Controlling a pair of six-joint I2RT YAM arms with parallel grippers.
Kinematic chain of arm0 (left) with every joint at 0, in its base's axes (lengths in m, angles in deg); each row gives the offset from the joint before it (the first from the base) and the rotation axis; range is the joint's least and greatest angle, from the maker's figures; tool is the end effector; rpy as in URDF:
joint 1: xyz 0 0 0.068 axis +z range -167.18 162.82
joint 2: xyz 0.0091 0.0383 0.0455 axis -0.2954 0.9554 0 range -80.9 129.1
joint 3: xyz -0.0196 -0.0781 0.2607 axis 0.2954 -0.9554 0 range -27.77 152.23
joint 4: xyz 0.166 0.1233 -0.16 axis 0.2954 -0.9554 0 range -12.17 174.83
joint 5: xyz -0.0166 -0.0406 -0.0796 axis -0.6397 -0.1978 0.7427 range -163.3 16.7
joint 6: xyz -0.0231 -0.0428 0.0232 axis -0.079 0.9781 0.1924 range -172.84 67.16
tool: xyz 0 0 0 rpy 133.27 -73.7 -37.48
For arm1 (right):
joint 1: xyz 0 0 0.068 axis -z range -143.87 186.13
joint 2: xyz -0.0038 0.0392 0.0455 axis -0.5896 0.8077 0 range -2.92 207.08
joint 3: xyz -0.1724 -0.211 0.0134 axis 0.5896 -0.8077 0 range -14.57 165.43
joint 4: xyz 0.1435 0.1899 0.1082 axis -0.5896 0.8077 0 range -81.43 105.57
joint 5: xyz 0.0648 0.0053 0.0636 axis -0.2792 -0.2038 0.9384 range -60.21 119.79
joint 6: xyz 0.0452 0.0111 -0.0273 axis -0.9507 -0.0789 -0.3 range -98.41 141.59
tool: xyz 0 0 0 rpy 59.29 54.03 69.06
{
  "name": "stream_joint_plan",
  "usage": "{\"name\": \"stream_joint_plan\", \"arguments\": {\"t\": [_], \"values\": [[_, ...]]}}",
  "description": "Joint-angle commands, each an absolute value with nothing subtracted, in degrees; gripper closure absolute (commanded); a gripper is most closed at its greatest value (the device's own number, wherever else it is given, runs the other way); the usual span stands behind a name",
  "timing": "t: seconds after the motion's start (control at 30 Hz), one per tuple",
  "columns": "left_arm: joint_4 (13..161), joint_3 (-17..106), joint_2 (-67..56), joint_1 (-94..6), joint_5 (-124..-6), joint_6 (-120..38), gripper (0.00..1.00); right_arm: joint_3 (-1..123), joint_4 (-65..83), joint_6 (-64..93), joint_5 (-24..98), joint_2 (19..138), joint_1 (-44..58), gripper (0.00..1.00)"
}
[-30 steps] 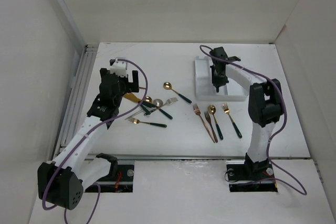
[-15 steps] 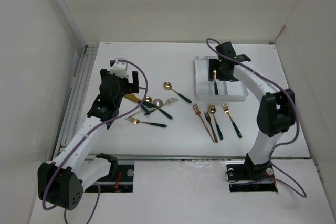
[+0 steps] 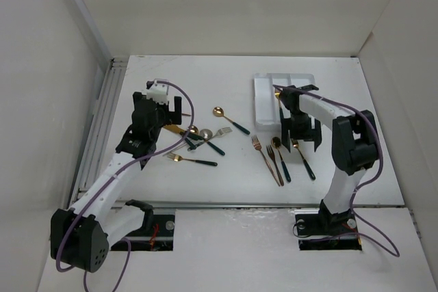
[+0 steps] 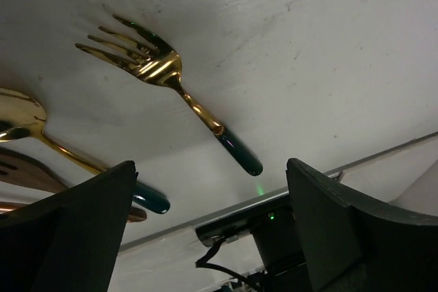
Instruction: Sort the eating utensils into containers
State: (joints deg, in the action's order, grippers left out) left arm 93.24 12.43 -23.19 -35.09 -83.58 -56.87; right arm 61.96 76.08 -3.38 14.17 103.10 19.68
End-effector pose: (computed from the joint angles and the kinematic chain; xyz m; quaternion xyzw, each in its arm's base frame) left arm 0.2287 -0.0672 0.3029 0.0872 0.7552 -0.0103 0.6496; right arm 0.3120 0.0821 0.1913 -0.0652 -0.9868 0.1483 0.0086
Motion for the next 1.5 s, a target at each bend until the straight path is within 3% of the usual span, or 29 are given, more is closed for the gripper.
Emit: {"name": "stream_joint_plan", "arguments": {"t": [0.0,0.07,0.17,0.57,0.7,0.73,0.9,1.37,1.47], "values": [[96.52,12.83,-22.37,-35.28,-81.92,-58.81,0.0,63.91,80.2,-5.57,13.09,103.06,20.39,0.05],[96.52,13.35,-22.37,-35.28,-81.91,-58.81,0.0,63.92,79.15,-4.87,13.09,104.39,21.01,0.19],[97.75,13.36,-21.84,-35.28,-81.91,-59.86,0.0,61.99,76.61,-3.73,13.7,106.24,21.54,0.3],[98.28,13.36,-21.31,-34.23,-81.39,-59.87,0.0,56.8,67.46,1.1,16.86,110.46,21.54,0.4],[98.28,13.89,-21.31,-34.23,-81.39,-59.87,0.0,56.8,65.0,2.25,16.87,110.98,21.54,0.48],[98.28,13.89,-21.31,-34.23,-81.39,-60.39,0.0,56.8,64.48,2.25,18.61,110.99,21.54,0.54],[97.75,13.89,-21.31,-34.23,-81.91,-60.4,0.0,56.8,63.85,2.78,19.68,110.37,21.01,0.62],[97.23,13.89,-20.26,-34.23,-80.86,-60.4,0.0,54.26,62.01,1.03,27.67,108.0,12.75,0.69],[96.7,13.89,-20.26,-34.23,-80.86,-60.4,0.0,53.11,62.01,-0.98,27.68,105.99,11.43,0.62]]}}
